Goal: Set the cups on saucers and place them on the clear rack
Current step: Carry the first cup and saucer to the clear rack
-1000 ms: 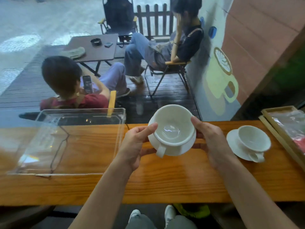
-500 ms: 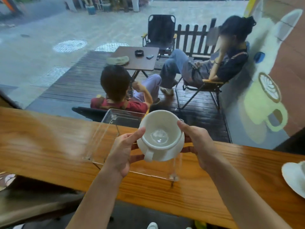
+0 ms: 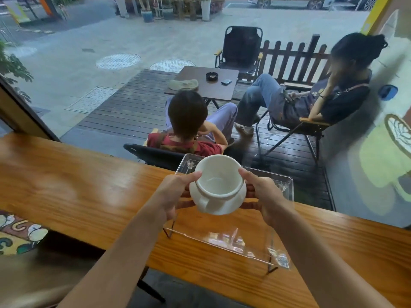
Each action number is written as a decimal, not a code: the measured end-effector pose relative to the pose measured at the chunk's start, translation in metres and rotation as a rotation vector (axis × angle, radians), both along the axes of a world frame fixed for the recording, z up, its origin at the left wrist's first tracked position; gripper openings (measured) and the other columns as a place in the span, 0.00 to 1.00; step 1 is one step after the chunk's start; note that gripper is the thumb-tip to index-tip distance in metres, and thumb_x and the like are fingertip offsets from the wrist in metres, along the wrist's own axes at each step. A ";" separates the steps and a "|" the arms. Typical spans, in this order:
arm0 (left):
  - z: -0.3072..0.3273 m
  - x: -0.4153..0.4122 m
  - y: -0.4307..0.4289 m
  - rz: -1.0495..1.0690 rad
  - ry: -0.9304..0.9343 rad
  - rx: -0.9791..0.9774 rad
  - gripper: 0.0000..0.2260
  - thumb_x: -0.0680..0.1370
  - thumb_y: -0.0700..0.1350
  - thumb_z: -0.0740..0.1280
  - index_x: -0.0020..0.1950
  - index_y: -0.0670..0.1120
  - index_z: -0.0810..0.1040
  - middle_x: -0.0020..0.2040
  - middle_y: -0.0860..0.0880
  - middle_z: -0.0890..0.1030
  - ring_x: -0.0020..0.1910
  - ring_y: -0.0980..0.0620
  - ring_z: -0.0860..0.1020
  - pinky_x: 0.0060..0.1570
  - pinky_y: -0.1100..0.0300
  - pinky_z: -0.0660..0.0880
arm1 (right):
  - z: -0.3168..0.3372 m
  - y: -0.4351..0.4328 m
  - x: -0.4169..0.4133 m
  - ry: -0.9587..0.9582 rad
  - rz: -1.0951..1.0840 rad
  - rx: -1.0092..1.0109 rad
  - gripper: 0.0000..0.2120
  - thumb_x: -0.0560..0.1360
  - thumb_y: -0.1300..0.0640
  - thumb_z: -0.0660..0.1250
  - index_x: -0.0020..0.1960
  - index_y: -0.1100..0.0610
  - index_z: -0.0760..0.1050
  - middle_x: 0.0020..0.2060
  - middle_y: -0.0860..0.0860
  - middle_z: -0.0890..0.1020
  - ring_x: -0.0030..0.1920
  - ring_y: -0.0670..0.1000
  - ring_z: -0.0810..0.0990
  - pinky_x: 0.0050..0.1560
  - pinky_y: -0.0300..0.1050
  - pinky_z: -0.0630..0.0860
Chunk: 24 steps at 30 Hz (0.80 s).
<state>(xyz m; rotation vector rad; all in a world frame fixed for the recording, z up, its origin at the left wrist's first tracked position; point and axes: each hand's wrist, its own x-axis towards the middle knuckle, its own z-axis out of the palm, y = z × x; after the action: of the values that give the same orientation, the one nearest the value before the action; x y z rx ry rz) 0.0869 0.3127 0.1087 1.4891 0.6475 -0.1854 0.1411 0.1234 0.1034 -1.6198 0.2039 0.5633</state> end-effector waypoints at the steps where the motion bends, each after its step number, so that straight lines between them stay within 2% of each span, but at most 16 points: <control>1: 0.000 0.004 0.004 -0.001 0.008 0.001 0.15 0.71 0.55 0.70 0.51 0.47 0.79 0.45 0.46 0.84 0.44 0.47 0.83 0.32 0.59 0.79 | 0.001 0.003 0.003 0.009 0.004 -0.001 0.23 0.74 0.42 0.65 0.58 0.59 0.78 0.48 0.56 0.83 0.47 0.57 0.82 0.38 0.48 0.78; 7: 0.000 0.019 0.025 -0.020 0.036 0.014 0.14 0.71 0.53 0.70 0.50 0.46 0.79 0.44 0.45 0.84 0.43 0.47 0.83 0.34 0.53 0.82 | 0.000 0.019 0.021 0.039 0.050 -0.024 0.25 0.73 0.43 0.66 0.61 0.61 0.76 0.51 0.58 0.82 0.48 0.58 0.83 0.42 0.51 0.81; 9: 0.000 0.023 0.031 -0.027 0.041 0.043 0.13 0.72 0.53 0.70 0.50 0.45 0.79 0.43 0.44 0.84 0.42 0.47 0.83 0.37 0.52 0.82 | -0.002 0.026 0.026 0.050 0.069 -0.025 0.25 0.74 0.43 0.66 0.61 0.61 0.76 0.50 0.58 0.82 0.48 0.58 0.82 0.41 0.50 0.80; 13: -0.003 0.028 0.036 -0.021 0.035 0.124 0.14 0.74 0.51 0.67 0.53 0.43 0.77 0.46 0.44 0.83 0.45 0.46 0.82 0.43 0.51 0.81 | -0.009 0.039 0.034 0.072 0.089 -0.039 0.25 0.74 0.42 0.65 0.62 0.60 0.75 0.52 0.58 0.82 0.50 0.58 0.82 0.45 0.51 0.81; 18: -0.006 0.030 0.035 -0.001 0.043 0.184 0.13 0.74 0.47 0.68 0.55 0.41 0.77 0.49 0.42 0.82 0.48 0.44 0.82 0.50 0.47 0.80 | -0.019 0.040 0.040 0.027 0.124 -0.108 0.25 0.74 0.41 0.64 0.59 0.59 0.78 0.52 0.57 0.83 0.53 0.59 0.81 0.59 0.58 0.76; 20: -0.008 0.030 0.035 0.000 0.035 0.213 0.13 0.74 0.46 0.68 0.55 0.41 0.78 0.49 0.43 0.82 0.48 0.44 0.82 0.50 0.48 0.80 | -0.021 0.038 0.041 0.021 0.125 -0.105 0.24 0.73 0.41 0.65 0.58 0.59 0.79 0.49 0.55 0.83 0.50 0.57 0.81 0.59 0.57 0.77; 22: -0.010 0.029 0.036 -0.015 0.025 0.236 0.12 0.74 0.47 0.68 0.54 0.41 0.79 0.47 0.44 0.82 0.48 0.44 0.82 0.46 0.51 0.80 | -0.023 0.038 0.041 0.035 0.128 -0.104 0.26 0.72 0.40 0.66 0.58 0.61 0.79 0.46 0.54 0.83 0.47 0.56 0.81 0.53 0.53 0.79; 24: -0.012 0.027 0.036 -0.034 0.014 0.255 0.12 0.75 0.49 0.67 0.51 0.42 0.79 0.45 0.45 0.83 0.47 0.46 0.81 0.41 0.55 0.79 | -0.024 0.038 0.040 0.048 0.128 -0.125 0.28 0.72 0.39 0.65 0.58 0.62 0.78 0.48 0.56 0.83 0.48 0.56 0.81 0.48 0.49 0.79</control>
<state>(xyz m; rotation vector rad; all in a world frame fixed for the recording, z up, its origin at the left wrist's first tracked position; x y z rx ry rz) 0.1140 0.3483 0.0971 1.7458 0.6762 -0.1434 0.1808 0.1611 0.0793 -1.7500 0.1747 0.7002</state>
